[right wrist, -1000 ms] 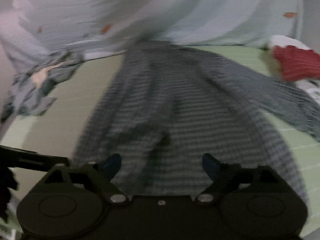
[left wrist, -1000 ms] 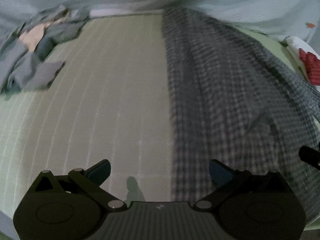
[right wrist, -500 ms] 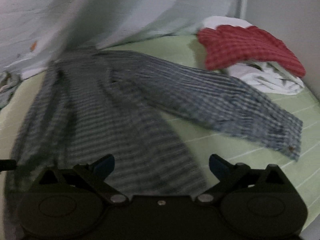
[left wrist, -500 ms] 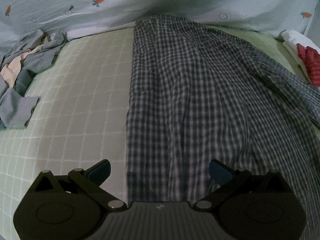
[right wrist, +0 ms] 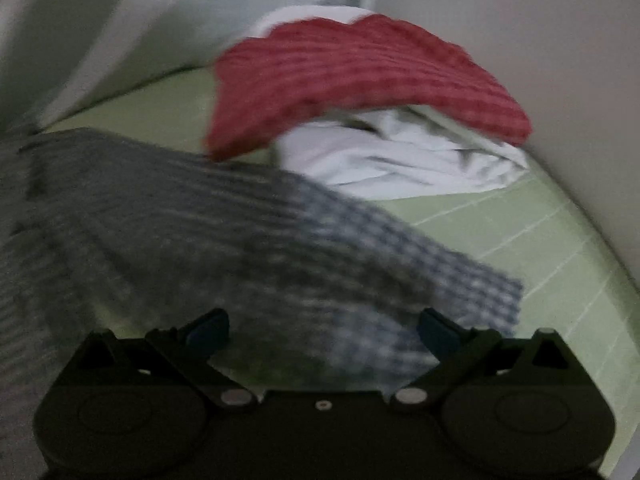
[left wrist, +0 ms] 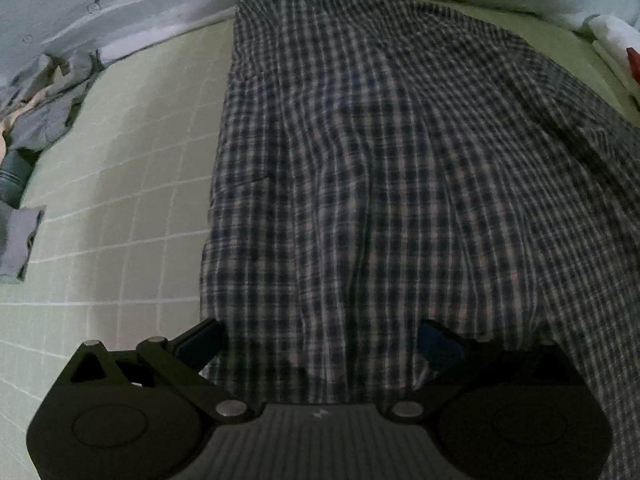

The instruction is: Fold clothes

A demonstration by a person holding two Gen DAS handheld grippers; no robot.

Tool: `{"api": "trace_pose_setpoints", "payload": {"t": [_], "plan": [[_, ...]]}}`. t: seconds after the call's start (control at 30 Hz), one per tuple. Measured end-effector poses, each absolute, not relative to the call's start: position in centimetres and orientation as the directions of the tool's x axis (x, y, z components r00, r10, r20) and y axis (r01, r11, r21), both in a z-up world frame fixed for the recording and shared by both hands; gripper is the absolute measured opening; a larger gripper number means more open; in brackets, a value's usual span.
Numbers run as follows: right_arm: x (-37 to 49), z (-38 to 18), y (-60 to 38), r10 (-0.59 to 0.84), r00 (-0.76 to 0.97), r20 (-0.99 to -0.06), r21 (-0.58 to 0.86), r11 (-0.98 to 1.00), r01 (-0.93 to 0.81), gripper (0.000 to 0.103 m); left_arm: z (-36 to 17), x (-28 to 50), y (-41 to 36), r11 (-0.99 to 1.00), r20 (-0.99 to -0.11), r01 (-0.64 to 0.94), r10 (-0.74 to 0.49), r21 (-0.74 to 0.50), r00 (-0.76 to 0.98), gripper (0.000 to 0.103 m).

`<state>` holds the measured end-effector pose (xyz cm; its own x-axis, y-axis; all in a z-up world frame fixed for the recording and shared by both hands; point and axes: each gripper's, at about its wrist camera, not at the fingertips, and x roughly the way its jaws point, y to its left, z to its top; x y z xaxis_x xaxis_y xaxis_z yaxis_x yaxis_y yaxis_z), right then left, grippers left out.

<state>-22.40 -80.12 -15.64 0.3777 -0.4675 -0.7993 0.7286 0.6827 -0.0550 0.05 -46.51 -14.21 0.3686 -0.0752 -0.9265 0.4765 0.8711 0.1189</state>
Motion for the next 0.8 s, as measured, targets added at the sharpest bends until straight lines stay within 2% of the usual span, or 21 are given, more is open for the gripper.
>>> {"api": "trace_pose_setpoints", "payload": {"t": [0.23, 0.47, 0.8], "plan": [[-23.6, -16.5, -84.1, -0.503, 0.318, -0.804, -0.07, 0.611, 0.788, 0.103, -14.4, 0.7, -45.1, 0.917, -0.946, 0.396, -0.09, 0.043, 0.312, 0.103], [-24.6, -16.5, -85.6, -0.5, 0.312, -0.808, -0.048, 0.584, 0.81, 0.103, -14.3, 0.4, -44.8, 0.932, -0.949, 0.361, -0.078, 0.04, 0.307, 0.103], [-24.7, -16.8, -85.7, -0.569, 0.26, -0.78, -0.123, 0.547, 0.828, 0.103, -14.2, 0.6, -45.1, 0.934, -0.955, 0.356, -0.074, 0.035, 0.288, 0.103]]}}
